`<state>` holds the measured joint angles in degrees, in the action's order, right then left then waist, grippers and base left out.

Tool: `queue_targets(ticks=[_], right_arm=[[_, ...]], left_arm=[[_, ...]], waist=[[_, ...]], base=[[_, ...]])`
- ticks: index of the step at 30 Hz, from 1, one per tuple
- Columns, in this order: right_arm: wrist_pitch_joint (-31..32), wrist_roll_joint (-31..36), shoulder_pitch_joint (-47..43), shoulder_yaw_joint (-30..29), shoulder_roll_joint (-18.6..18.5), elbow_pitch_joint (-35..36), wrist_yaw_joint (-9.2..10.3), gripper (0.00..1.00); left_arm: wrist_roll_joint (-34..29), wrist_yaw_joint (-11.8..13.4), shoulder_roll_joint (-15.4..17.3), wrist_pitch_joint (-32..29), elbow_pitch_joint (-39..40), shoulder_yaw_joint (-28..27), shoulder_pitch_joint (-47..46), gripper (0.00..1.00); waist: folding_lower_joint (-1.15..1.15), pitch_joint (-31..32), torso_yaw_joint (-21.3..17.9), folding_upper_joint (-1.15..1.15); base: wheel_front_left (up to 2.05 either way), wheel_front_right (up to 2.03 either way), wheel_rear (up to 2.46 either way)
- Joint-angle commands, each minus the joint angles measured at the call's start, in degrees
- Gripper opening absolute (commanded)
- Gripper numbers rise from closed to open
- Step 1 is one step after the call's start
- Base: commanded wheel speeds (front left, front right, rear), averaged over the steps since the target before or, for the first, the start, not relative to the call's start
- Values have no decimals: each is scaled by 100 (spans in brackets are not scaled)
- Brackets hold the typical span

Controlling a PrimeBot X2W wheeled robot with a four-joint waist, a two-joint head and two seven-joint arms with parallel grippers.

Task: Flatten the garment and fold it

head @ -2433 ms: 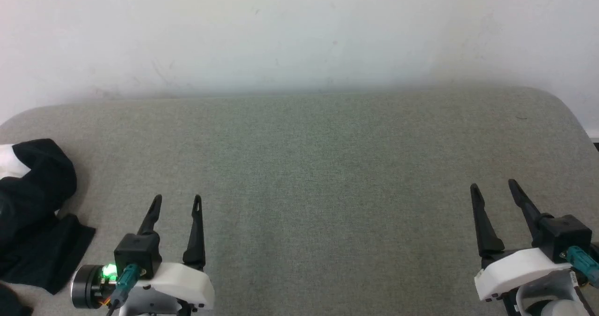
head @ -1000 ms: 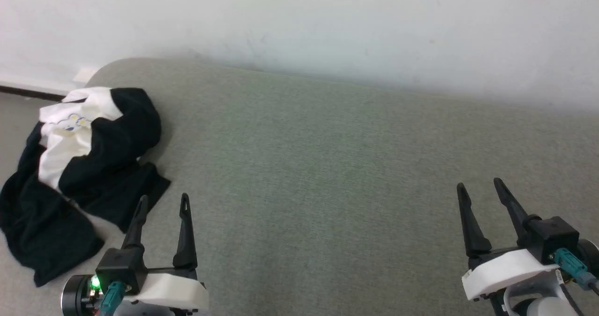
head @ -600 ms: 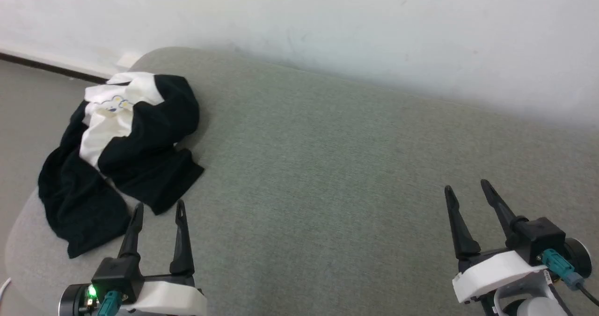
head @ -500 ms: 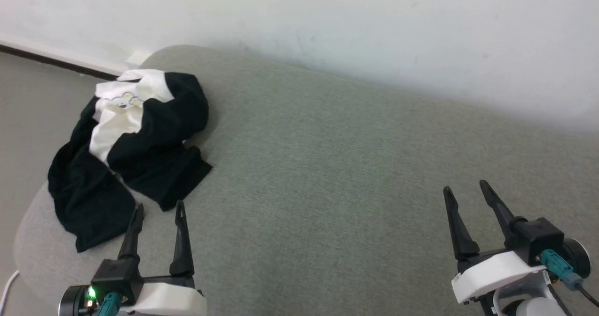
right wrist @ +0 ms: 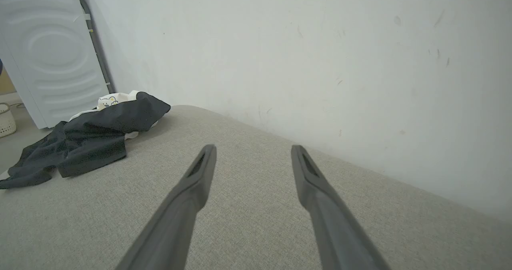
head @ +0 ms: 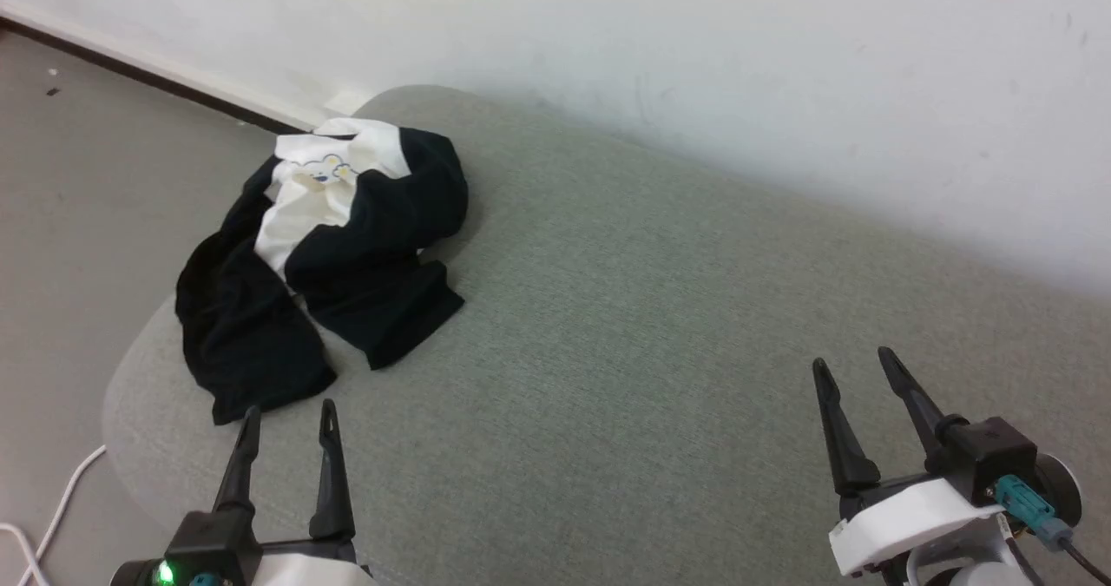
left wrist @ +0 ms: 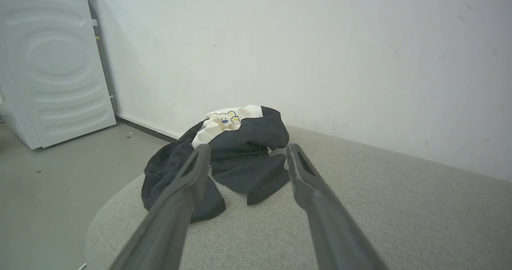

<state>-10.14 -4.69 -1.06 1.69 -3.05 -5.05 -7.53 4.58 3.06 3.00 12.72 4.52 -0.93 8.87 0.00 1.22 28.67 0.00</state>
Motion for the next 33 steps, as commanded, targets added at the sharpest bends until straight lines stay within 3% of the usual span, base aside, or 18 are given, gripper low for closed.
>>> queue_targets(ticks=[1,15,33], right_arm=[[-47,-43,-42,12,15,-23,4,100],[-201,-67,-63,45,17,-132,4,100],[-86,5,-76,5,17,76,4,100]], left_arm=[[66,-20,-11,57,16,-34,87,100],[142,-33,-13,226,52,-85,237,100],[281,4,-13,228,340,-73,111,100]], waist=[[0,73,148,0],[0,146,439,0],[0,23,366,0]], base=[[0,0,0],[0,0,0],[0,0,0]])
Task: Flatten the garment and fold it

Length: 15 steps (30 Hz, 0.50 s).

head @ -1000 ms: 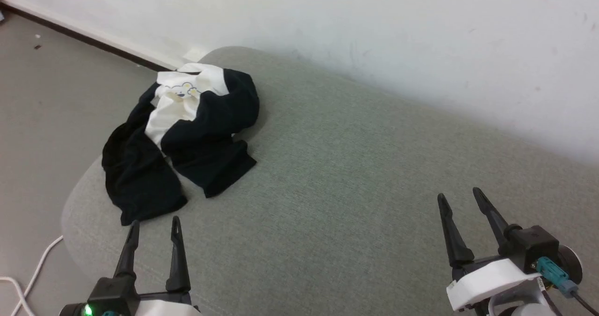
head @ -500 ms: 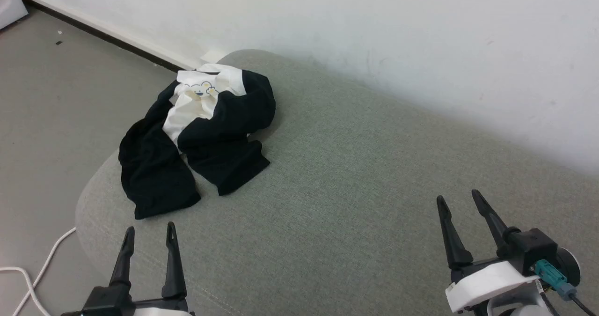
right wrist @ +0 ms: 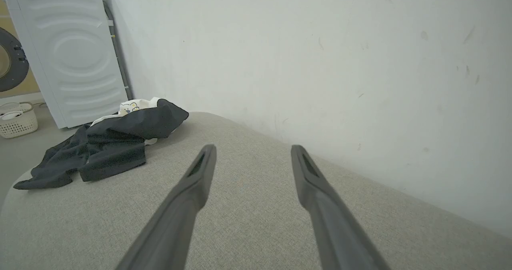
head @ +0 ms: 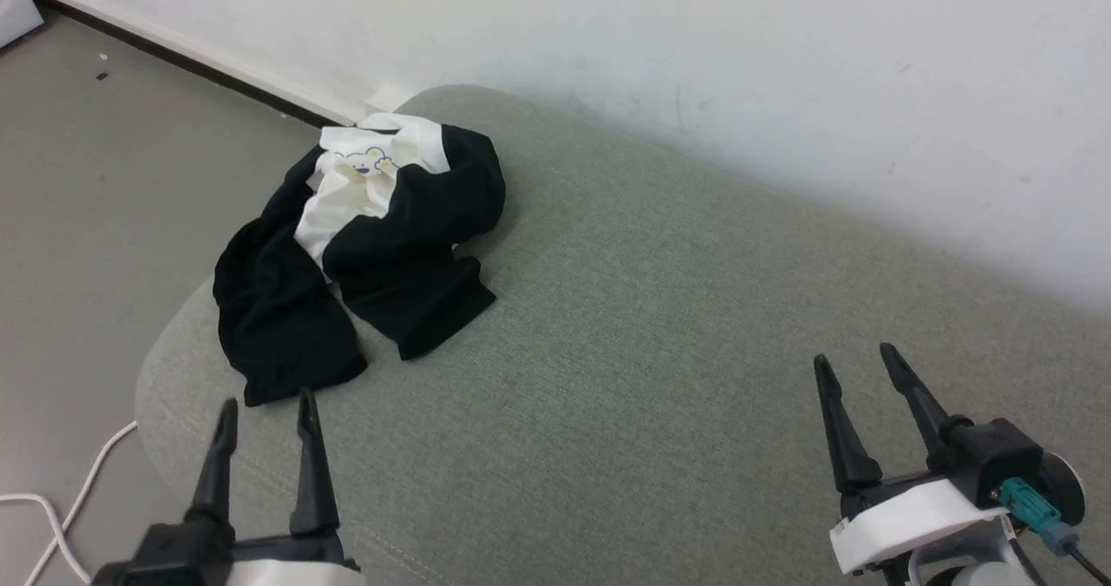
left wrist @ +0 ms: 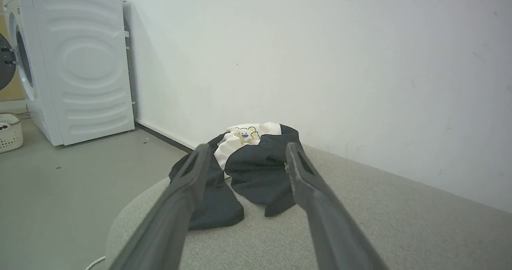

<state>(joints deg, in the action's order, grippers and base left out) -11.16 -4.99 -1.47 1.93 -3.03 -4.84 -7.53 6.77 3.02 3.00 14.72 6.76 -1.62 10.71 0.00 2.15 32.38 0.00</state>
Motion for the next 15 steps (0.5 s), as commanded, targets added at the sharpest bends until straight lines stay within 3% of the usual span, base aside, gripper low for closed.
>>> queue_targets(ticks=[1,7,15], right_arm=[[49,51,-26,-21,15,114,4,100],[270,197,87,-30,15,551,4,100],[627,522,235,-224,15,1193,4,100]], left_arm=[[141,36,-13,28,248,-8,-132,100],[385,-99,210,-164,925,-128,-858,100],[699,-351,959,-1499,1031,-347,-2925,100]], waist=[[0,-119,-13,0],[0,-506,-92,0],[0,-1224,-198,0]], base=[[0,0,0],[0,0,0],[0,0,0]])
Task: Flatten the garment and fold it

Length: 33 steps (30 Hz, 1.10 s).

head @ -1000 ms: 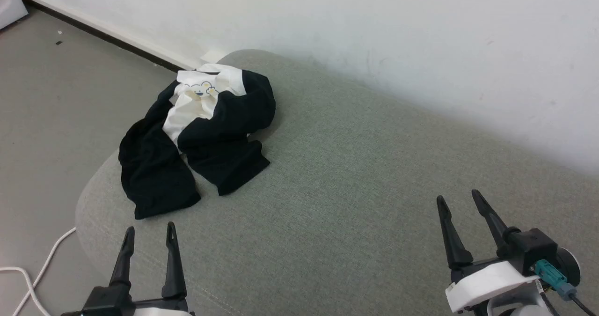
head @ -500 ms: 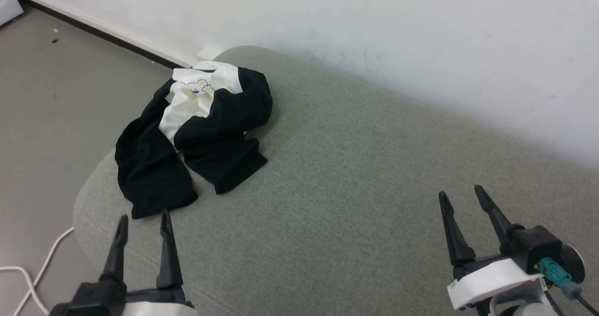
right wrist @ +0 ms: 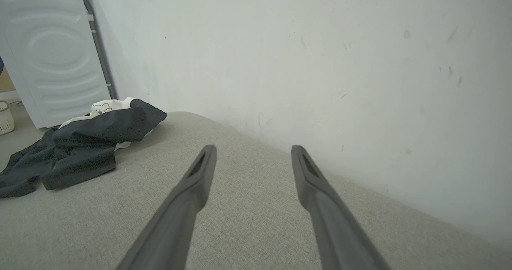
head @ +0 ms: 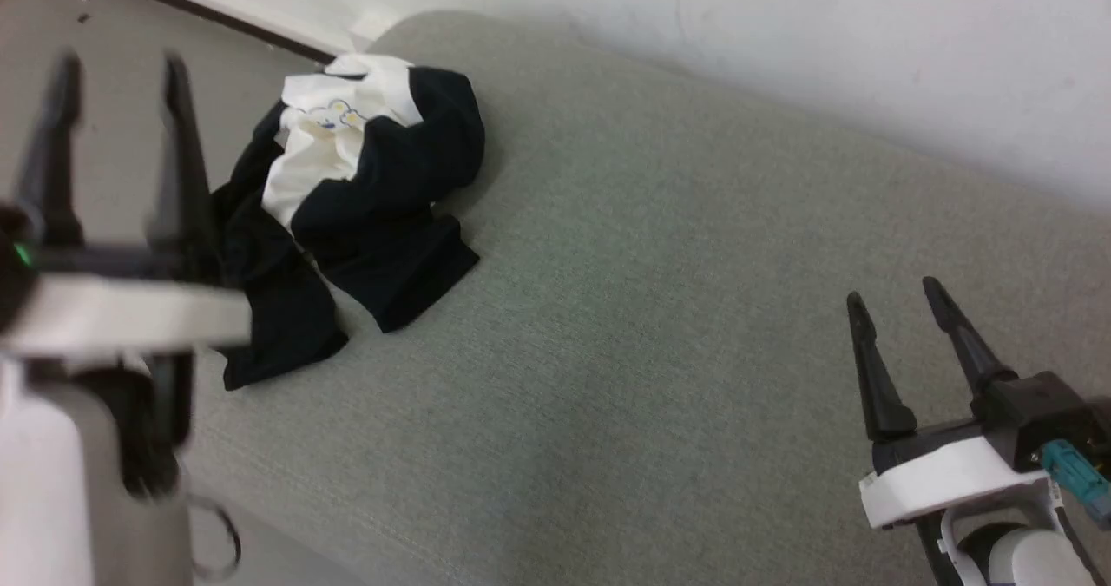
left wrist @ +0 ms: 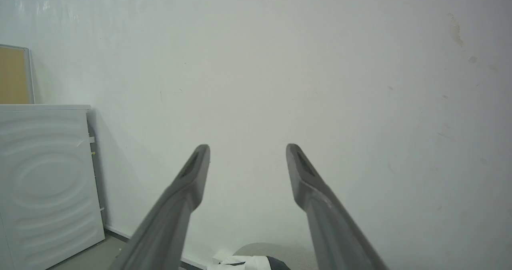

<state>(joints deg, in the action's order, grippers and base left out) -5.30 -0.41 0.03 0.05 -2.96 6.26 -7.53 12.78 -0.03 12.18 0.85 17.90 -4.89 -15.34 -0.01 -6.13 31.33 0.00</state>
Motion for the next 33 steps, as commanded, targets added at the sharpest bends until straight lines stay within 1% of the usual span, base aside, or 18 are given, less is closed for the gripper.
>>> queue_targets(ticks=[1,2,4,5,7,9,10,11,15,19,22,27,33], right_arm=[[93,103,96,-35,8,173,4,100],[142,142,105,-34,8,256,4,100],[243,223,131,-24,8,426,4,100],[289,266,151,-14,8,508,4,100],[377,333,203,21,0,679,4,100],[462,390,265,62,-20,859,4,100],[506,406,302,83,-39,951,4,100],[506,406,302,83,-39,951,4,100],[655,464,416,147,-134,1313,4,100],[827,488,506,170,-278,1627,4,100],[986,512,530,189,-374,1833,4,100],[1277,563,541,184,-574,2235,4,100],[1633,596,547,159,-793,2793,4,100]], left_arm=[[118,-76,153,-270,-221,-46,-597,100],[106,-157,305,-431,-393,-25,-850,100],[293,-238,438,-676,-792,-89,-1354,100],[303,-321,574,-797,-1002,-59,-1558,100],[440,-399,697,-947,-1427,-77,-1922,100],[449,-506,898,-1090,-1851,21,-2173,100],[527,-530,935,-1143,-2055,8,-2288,100],[527,-530,935,-1143,-2055,8,-2288,100],[822,-647,1109,-1421,-2778,124,-2639,100],[1271,-722,1269,-1909,-3418,387,-2869,100],[1493,-738,1443,-2171,-3800,612,-2976,100],[1839,-744,1604,-2439,-4366,932,-3044,100],[2053,-745,1660,-2662,-5031,1321,-3101,100]], waist=[[1,-489,-133,0],[1,-565,-168,0],[1,-747,-252,0],[1,-842,-295,0],[1,-1024,-385,0],[1,-1181,-462,0],[1,-1271,-508,0],[1,-1271,-508,0],[1,-1557,-638,0],[1,-1817,-730,0],[1,-1997,-792,0],[1,-2307,-917,0],[1,-2678,-981,0]], base=[[0,0,0],[0,0,0],[0,0,0],[0,0,0],[0,0,0],[0,0,0],[0,0,0],[0,0,0],[0,0,0],[0,0,0],[0,0,0],[0,0,0],[0,0,0]])
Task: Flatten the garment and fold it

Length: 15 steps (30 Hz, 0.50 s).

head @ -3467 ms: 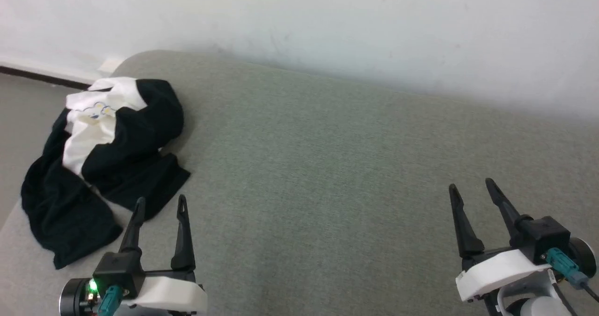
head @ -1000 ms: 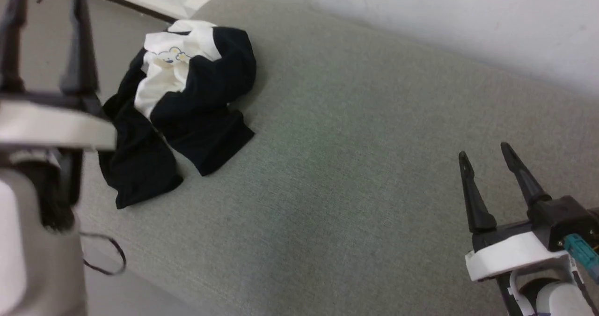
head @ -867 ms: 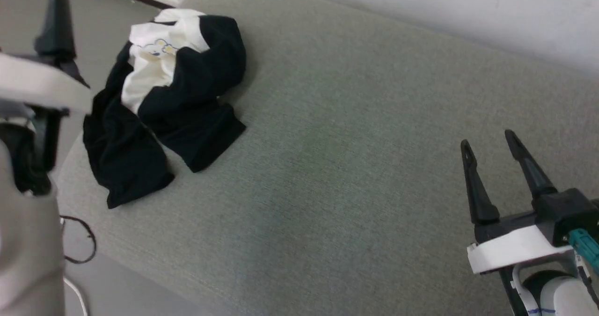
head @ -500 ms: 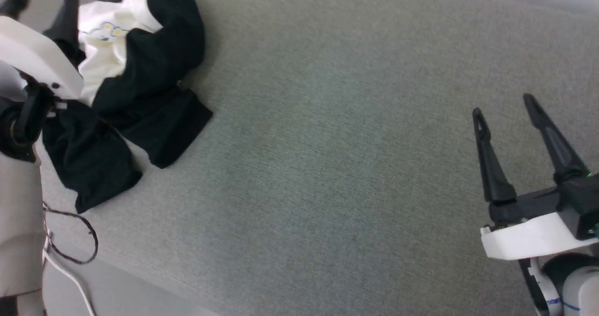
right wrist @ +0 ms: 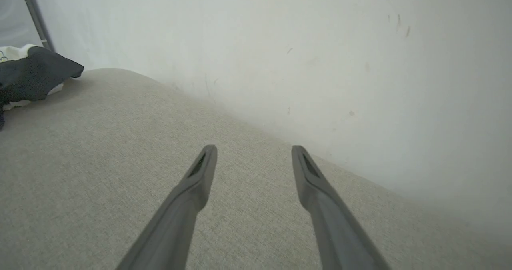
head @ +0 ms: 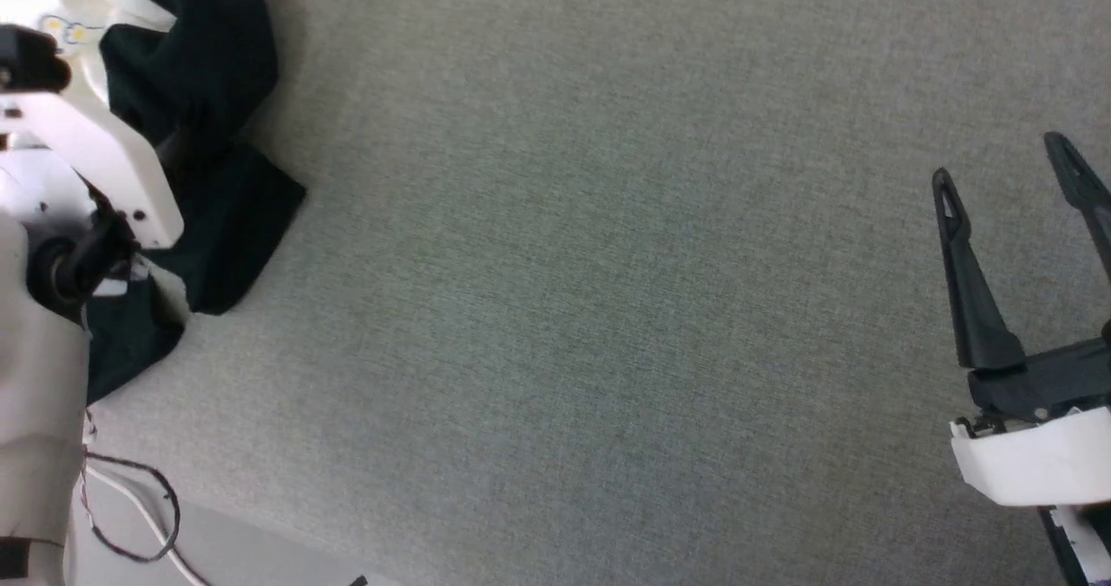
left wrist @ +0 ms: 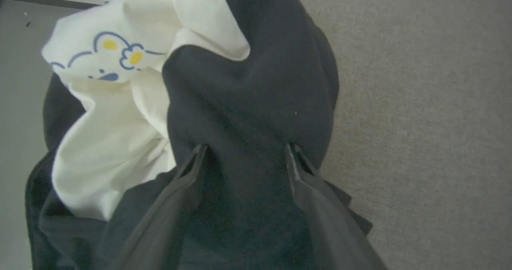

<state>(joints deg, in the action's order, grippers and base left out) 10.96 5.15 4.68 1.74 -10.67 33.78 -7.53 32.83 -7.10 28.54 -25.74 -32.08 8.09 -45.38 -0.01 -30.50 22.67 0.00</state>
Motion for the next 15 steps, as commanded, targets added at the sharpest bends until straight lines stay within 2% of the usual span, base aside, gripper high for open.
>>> queue_targets(ticks=[1,8,12,14,15], right_arm=[[52,41,95,-6,-49,115,4,100],[309,60,111,-45,-173,483,4,100],[417,57,63,-107,-227,626,4,100],[449,46,53,-116,-247,659,4,100],[459,40,55,-113,-252,663,4,100]], left_arm=[[52,-37,33,-1,-129,74,-116,100],[-125,-27,83,322,-831,283,-197,100],[-298,106,20,745,-1219,361,-213,100],[-382,147,14,1036,-1365,384,-242,0],[-418,141,26,1156,-1438,405,-258,0]], waist=[[1,-291,-124,0],[1,-494,-239,0],[1,-543,-250,0],[1,-537,-246,0],[1,-520,-245,0]], base=[[0,0,0],[0,0,0],[0,0,0],[0,0,0],[0,0,0]])
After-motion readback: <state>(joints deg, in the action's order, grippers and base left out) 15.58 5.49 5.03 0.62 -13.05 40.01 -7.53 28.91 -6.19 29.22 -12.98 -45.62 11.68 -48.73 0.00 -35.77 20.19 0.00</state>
